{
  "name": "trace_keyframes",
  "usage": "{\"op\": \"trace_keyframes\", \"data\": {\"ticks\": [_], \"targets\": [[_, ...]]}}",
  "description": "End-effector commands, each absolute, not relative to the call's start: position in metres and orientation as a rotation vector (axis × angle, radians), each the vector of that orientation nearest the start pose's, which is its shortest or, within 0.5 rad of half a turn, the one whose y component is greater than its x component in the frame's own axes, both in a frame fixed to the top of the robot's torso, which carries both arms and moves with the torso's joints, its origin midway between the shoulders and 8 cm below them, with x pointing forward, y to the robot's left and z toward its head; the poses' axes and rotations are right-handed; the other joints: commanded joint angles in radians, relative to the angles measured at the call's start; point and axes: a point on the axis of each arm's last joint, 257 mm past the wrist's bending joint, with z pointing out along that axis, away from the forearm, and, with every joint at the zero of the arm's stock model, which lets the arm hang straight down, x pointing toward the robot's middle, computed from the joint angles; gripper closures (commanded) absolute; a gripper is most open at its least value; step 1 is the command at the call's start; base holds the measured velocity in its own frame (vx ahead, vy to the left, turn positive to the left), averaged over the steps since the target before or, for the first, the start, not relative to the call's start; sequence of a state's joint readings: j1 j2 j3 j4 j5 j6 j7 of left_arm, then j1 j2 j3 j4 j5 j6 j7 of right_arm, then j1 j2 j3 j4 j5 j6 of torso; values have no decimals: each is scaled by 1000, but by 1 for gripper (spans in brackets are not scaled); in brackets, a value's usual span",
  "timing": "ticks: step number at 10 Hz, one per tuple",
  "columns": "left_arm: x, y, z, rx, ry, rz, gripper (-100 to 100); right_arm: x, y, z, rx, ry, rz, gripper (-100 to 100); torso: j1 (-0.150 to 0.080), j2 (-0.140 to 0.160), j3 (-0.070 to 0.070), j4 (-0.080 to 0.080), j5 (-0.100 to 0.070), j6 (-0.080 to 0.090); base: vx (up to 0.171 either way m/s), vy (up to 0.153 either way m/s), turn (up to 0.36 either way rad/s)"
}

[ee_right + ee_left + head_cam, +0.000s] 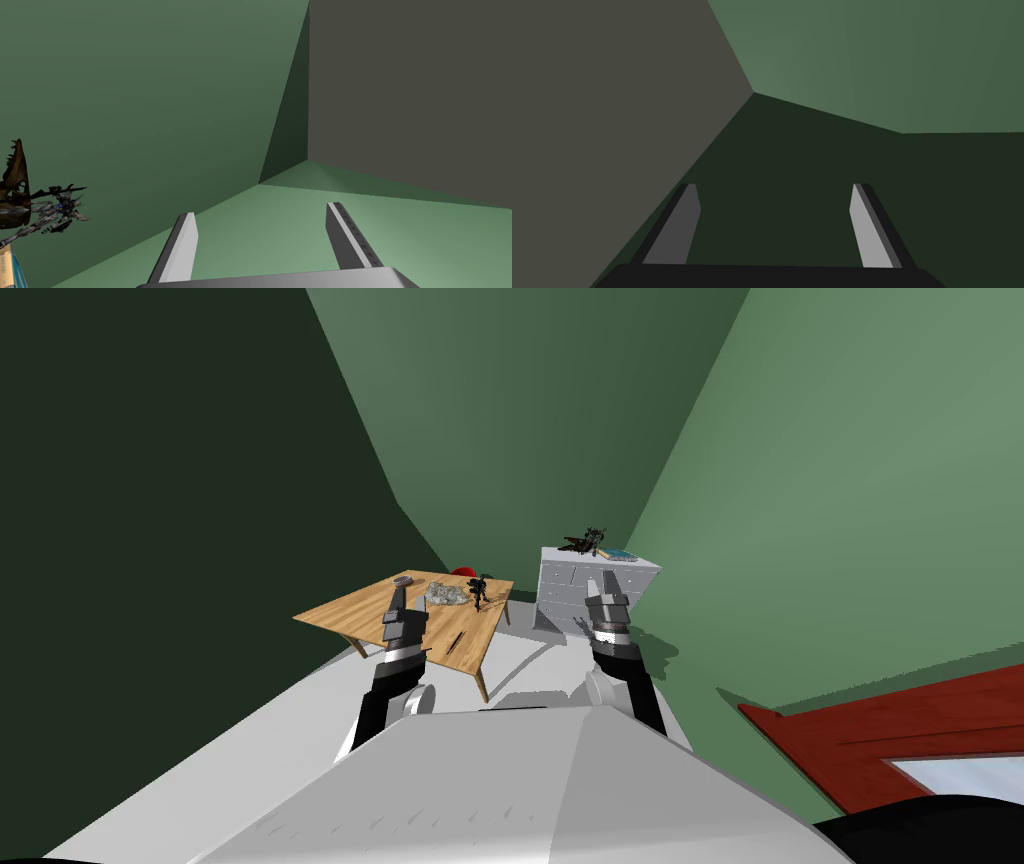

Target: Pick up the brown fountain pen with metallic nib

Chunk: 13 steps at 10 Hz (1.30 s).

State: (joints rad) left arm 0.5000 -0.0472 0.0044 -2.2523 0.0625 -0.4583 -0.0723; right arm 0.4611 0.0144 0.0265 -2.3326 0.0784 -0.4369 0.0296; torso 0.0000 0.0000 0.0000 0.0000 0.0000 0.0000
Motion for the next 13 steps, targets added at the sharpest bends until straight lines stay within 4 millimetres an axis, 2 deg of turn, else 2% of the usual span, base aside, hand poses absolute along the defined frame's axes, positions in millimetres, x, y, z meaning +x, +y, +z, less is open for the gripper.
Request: {"op": "trace_keyframes", "data": {"ticks": [1, 4, 5, 8, 9, 12, 13], "targets": [[359, 295, -2, -744, 650, -1249, -100, 348, -259, 48, 593, 633, 1267, 0, 0, 0, 0, 0, 0, 0, -10, -24, 14], [377, 305, -27, -756, 760, -1222, -100, 348, -259, 48, 593, 633, 1267, 0, -4, 2, 1, 0, -1, 0, -29, -77, 32], [377, 304, -27, -749, 768, -1221, -100, 348, -259, 48, 593, 633, 1267, 0, -6, 2, 1, 0, -1, 0, -14, -80, 16], [402, 334, -63, -810, 883, -1160, -100, 348, -259, 48, 593, 633, 1267, 0, -8, 1, 1, 0, -2, 0, -32, -126, 45], [402, 334, -65, -816, 888, -1157, -100, 348, -259, 48, 593, 633, 1268, 0, -9, 3, 1, 0, -2, 0, -51, -106, 21], [426, 383, -102, -919, 973, -1071, -100, 348, -259, 48, 593, 633, 1268, 0, -9, 2, 1, 0, -2, 0, -34, -134, 51], [427, 385, -111, -942, 989, -1059, -100, 348, -259, 48, 593, 633, 1268, 0, -10, 2, 1, 0, -2, 0, -26, -117, 28]]}}
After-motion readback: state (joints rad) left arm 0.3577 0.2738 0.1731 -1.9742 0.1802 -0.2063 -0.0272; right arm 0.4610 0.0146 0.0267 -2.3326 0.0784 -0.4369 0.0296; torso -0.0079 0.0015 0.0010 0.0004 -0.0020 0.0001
